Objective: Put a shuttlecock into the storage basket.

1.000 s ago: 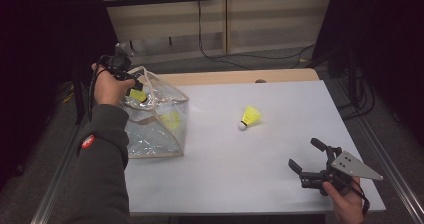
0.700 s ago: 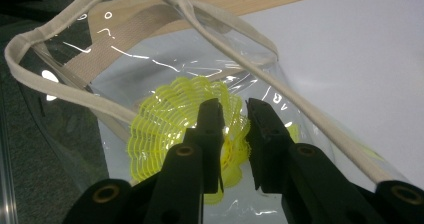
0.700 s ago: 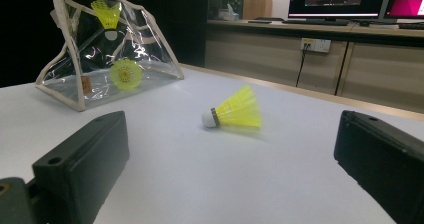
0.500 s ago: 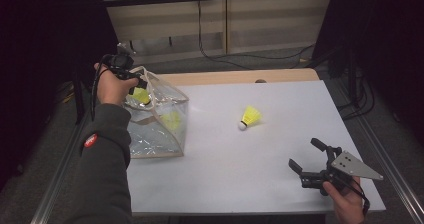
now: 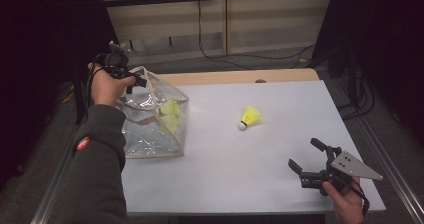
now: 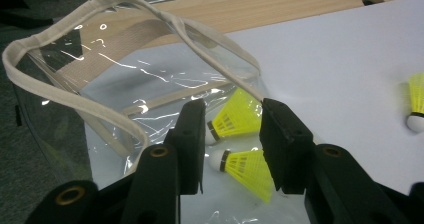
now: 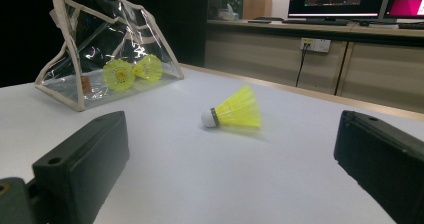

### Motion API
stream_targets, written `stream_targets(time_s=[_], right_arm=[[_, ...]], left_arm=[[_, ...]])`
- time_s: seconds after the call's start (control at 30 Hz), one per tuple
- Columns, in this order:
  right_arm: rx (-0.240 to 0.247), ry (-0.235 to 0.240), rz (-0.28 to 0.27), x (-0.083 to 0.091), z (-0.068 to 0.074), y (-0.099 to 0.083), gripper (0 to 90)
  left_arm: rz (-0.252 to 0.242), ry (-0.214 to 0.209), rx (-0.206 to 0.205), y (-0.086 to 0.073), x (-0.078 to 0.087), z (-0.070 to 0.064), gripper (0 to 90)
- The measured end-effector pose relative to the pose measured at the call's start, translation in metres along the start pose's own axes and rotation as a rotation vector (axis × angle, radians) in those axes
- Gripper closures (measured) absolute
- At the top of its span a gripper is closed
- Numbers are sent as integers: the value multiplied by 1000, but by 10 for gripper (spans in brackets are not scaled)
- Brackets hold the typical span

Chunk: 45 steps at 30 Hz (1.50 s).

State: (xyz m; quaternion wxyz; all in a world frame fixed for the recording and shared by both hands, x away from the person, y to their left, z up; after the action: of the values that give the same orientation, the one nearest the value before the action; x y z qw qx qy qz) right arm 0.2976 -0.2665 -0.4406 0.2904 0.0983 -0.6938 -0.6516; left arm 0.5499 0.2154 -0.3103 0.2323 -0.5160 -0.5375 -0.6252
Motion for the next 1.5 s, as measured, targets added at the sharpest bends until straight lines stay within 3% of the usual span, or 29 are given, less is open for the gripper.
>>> stream_targets(time_s=[0.2, 0.3, 0.67, 1.0, 1.37, 1.5], right_arm=[[1, -1, 1, 0, 0, 0, 9], [1, 0, 2, 0, 0, 0, 9], [4, 1, 0, 0, 1, 1, 9], [6, 0, 0, -1, 2, 1, 9], [4, 2, -5, 0, 2, 2, 9], [3, 0, -2, -1, 2, 2, 9]], left_arm=[[-17, -23, 18, -1, 9, -2, 594], [-33, -54, 32, 0, 14, -5, 570], [-24, -118, 15, 0, 26, -21, 517], [-23, -168, -26, 1, 34, -41, 448], [-11, -211, -55, 2, 30, -64, 387], [-2, -223, -69, 2, 27, -75, 319]])
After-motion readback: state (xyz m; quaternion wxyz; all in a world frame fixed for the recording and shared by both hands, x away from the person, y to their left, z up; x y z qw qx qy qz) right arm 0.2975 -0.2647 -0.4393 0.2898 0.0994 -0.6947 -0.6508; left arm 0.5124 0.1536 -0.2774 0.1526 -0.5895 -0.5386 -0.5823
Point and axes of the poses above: each handheld gripper's, and its own axes: x roughly backward along the jaws, y roughly out of its top, z roughly to its left, the point moved 6 cm from there along -x, roughly forward along the jaws, and after that the axes turned 10 degrees about z, right-handed, at the moved point
